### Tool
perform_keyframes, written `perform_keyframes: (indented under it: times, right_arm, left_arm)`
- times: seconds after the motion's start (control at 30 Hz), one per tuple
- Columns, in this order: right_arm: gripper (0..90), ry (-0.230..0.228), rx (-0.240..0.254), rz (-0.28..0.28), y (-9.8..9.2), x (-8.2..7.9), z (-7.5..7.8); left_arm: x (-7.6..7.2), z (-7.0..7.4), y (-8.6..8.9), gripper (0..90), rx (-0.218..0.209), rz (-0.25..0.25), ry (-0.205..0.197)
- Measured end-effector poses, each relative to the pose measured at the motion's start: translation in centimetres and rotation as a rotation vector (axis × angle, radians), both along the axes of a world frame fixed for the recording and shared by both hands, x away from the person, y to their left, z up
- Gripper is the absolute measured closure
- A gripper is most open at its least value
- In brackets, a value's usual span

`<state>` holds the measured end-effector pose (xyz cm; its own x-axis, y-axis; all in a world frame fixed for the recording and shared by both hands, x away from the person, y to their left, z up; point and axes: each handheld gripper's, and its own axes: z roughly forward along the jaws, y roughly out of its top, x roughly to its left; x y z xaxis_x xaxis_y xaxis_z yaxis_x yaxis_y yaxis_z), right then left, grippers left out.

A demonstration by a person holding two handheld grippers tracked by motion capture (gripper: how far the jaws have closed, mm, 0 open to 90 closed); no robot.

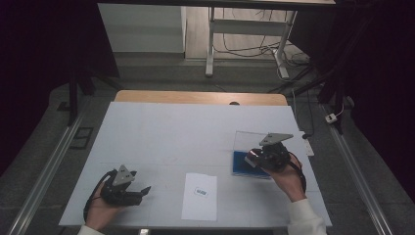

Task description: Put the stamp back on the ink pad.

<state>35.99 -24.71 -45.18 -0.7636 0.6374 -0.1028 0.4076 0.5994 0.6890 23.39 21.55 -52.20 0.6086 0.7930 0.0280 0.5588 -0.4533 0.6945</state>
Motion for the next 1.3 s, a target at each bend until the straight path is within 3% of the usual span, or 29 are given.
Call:
perform_keyframes:
  times: [0.23,0.97,1.03,1.13,1.3]
  right_arm:
    - [69.7,0.010,-0.019,-0.042,-0.4,0.4,-0.6]
    - [69.4,0.019,-0.045,-0.050,0.1,0.8,-2.1]
    - [68.4,0.023,-0.033,-0.051,0.1,0.8,-2.1]
    - [57.0,0.028,0.014,-0.056,0.0,0.7,-1.9]
    - [45.6,-0.016,0.092,-0.055,-0.5,0.0,-1.1]
  left_arm:
    - [0.0,-0.1,0.0,24.2,0.002,-0.003,0.001]
    - [0.0,-0.1,-0.1,24.2,0.009,-0.007,0.002]
    - [0.0,-0.1,0.0,24.1,0.007,-0.006,0.002]
    - [0.0,-0.1,-0.1,24.2,0.009,-0.006,0.002]
    - [0.0,-0.1,-0.2,24.0,0.006,-0.010,0.004]
